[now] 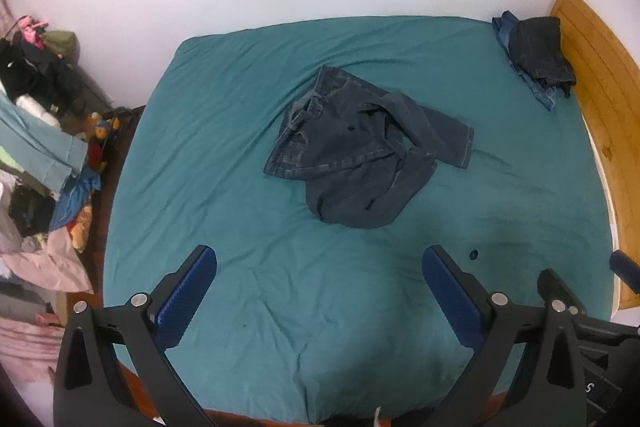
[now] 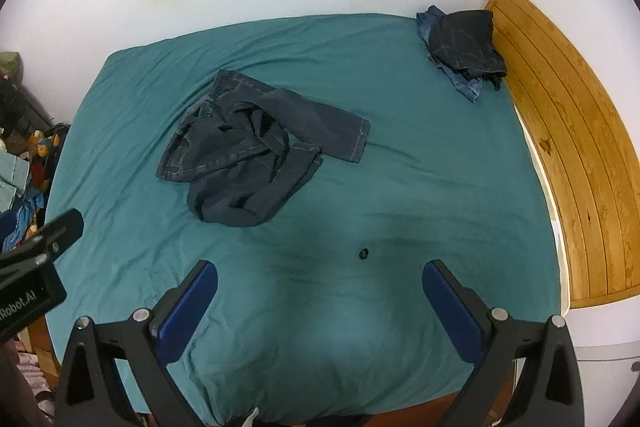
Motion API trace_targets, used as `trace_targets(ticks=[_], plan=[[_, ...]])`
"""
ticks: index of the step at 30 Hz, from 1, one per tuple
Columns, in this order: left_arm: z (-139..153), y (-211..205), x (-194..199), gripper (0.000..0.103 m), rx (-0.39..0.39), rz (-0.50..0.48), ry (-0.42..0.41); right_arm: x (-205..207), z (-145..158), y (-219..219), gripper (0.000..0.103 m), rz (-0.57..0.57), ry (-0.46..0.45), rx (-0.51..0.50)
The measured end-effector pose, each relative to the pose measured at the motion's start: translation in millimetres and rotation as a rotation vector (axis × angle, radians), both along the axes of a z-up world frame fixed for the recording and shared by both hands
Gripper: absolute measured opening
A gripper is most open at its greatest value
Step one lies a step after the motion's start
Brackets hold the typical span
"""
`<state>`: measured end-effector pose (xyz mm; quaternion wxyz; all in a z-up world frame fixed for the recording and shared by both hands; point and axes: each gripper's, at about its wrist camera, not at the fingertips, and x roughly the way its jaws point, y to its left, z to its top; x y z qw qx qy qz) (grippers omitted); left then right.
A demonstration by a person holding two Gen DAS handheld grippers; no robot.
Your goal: Fold clothes
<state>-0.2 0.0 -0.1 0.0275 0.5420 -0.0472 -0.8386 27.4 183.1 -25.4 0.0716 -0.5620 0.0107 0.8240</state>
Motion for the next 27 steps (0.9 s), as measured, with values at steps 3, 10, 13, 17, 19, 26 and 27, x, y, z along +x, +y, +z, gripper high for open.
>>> trace_targets(ticks=[3, 10, 13, 17, 19, 26, 27], plan=[[-2.2, -0.7, -3.5, 0.103, 0.013, 0.015, -0.009, -11.6, -3.9, -6.3, 0.103, 0.018, -0.001, -0.003], [-36.2, 8.5, -38.0, 0.103, -0.015, 0.026, -0.063, -48.7, -42.4, 10.0, 0.103, 0.004, -0.061, 0.004], [-58.3, 11.7, -63.8, 0.103, -0.016, 0.037, -0.095, -74.5, -54.9, 1.6, 0.103, 0.002, -0.088, 0.028], [-74.2, 9.2, -89.5, 0.103, -0.018, 0.052, -0.115, -104.1, -61.4, 2.8, 0.103, 0.022, -0.111, 0.033], [-79.8, 8.5, -101.4, 0.103, -0.024, 0.058, -0.118, -115.2, -67.2, 2.3, 0.103, 0.027, -0.121, 0.032], [-92.2, 8.7, -132.0, 0.103, -0.030, 0.072, -0.137, -141.6, -80.9, 2.6, 0.103, 0.044, -0.138, 0.026], [-93.5, 9.4, -135.4, 0.103, -0.032, 0.072, -0.140, -144.1, -82.6, 1.7, 0.103, 0.044, -0.139, 0.029]])
